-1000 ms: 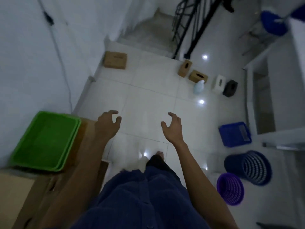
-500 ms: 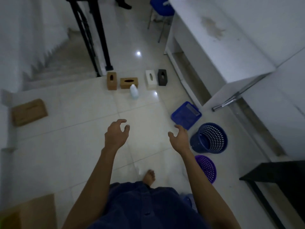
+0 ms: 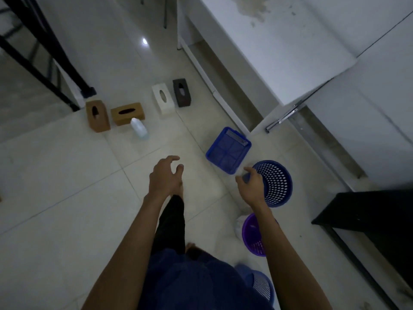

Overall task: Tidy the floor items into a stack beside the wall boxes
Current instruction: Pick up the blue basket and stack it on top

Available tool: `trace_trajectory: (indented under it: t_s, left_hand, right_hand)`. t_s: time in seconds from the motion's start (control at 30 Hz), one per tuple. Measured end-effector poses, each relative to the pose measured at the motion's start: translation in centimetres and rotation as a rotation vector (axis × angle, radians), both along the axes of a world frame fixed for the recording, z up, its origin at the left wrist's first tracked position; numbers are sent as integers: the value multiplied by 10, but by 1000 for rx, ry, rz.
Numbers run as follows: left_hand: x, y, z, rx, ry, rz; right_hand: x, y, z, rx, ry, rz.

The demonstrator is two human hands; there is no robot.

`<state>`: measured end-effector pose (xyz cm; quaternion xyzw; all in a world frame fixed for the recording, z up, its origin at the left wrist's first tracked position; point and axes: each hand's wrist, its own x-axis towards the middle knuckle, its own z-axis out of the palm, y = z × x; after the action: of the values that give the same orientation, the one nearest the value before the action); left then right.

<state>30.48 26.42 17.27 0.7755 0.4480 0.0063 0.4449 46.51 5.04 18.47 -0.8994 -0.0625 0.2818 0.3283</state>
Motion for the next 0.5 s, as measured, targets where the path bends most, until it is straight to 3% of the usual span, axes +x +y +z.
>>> trace_trajectory:
  t_s: [0.27,0.5]
  left_hand:
    - [160,74,-138,-101,132,-104]
    - [287,92,-383,-157,105,-43]
  right_hand:
    - [111,75,-129,-109,163,-136]
    - [194,110,-379,-176,197,-173]
